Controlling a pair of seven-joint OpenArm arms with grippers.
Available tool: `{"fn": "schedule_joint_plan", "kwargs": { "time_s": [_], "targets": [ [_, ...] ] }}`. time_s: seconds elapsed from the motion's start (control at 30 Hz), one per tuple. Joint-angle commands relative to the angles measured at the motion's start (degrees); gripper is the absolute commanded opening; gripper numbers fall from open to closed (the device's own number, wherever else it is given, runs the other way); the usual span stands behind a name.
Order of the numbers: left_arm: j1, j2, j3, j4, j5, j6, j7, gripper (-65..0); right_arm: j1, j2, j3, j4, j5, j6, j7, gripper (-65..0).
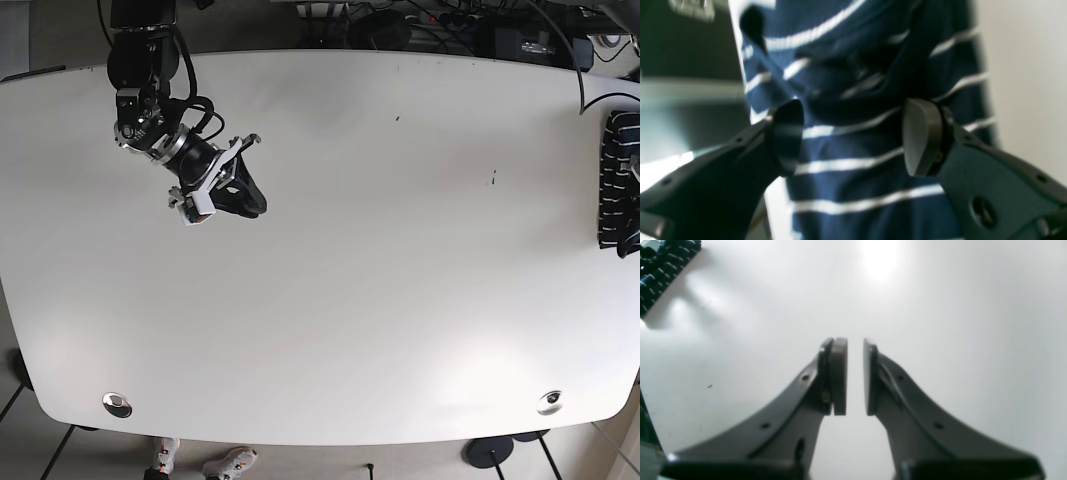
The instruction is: Fold the T-shirt properly
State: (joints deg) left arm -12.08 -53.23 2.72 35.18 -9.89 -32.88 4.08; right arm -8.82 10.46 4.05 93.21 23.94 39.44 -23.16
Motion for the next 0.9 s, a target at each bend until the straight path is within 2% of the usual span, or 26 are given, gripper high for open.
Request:
{"fn": "schedule_joint_plan", "kwargs": {
  "time_s": [0.03, 0.1, 0.17, 0.23, 0.33, 0.43, 0.5, 0.57, 0.6, 0.67, 0.77, 0.87, 0.9],
  "targets": [
    [-0.80, -1.58, -2.24, 3.90, -0.53, -1.18, -1.57, -22.9, 0.16, 0.49, 0.21, 1.52, 0.98, 0.56, 1.40, -57.1],
    [0.34, -0.70, -4.61, 7.85, -0.70, -3.12, 0.19, -22.9, 0.16, 0.57, 0.30, 1.43, 0.89, 0.52, 1.40, -57.1],
    [1.04, 1.76, -7.78, 14.10, -2.37, -5.31, 3.79, -22.9, -0.19, 0.84, 0.30, 1.43, -1.75, 0.08, 1.58, -57.1],
    [1.04, 4.66, -8.92, 22.62, -2.90, -6.02, 9.68, -22.9, -0.19, 0.40, 0.30, 1.43, -6.76, -2.30, 1.84, -57.1],
    [1.04, 12.05, -9.09, 37.39, -2.81, -5.75, 17.15, -22.9, -0.19, 0.31, 0.65, 1.52, -10.27, -5.73, 1.84, -57.1],
    [1.31, 20.13, -9.18, 45.83, -2.64, -5.67, 21.46, -22.9, -0.19, 0.31, 2.76, 1.52, -12.38, -7.66, 2.10, -57.1],
    [4.65, 26.11, -9.18, 49.96, 0.79, -2.15, 21.73, -23.1, -0.63, 0.31, 3.11, 1.52, -15.64, -9.42, 5.97, -57.1],
    [7.37, 32.09, -9.18, 53.30, 5.45, 2.42, 21.64, -23.1, -2.13, 0.49, 4.52, 1.25, -18.98, -9.95, 10.72, -56.9],
    [9.83, 36.22, -9.27, 55.41, 8.62, 4.18, 19.88, -23.1, -2.83, 0.31, 6.10, 1.25, -20.91, -10.12, 14.06, -56.9],
    [17.04, 42.20, -10.33, 58.40, 13.27, 8.05, 11.09, -23.1, -4.59, 0.31, 7.51, 1.16, -22.32, -10.21, 18.28, -56.9],
    [26.54, 47.74, -11.82, 59.55, 14.68, 14.20, -2.80, -23.1, -7.49, 0.31, 11.11, 1.16, -22.32, -10.21, 24.34, -56.9],
    [36.65, 49.76, -11.73, 62.18, 14.68, 18.51, -11.33, -23.1, -11.62, -1.98, 13.57, 1.16, -22.41, -10.21, 32.43, -56.9],
    [39.46, 50.20, -11.73, 63.50, 14.59, 19.13, -12.21, -23.1, -12.94, -2.77, 14.45, 1.16, -22.32, -10.21, 34.63, -56.9]
  ]
}}
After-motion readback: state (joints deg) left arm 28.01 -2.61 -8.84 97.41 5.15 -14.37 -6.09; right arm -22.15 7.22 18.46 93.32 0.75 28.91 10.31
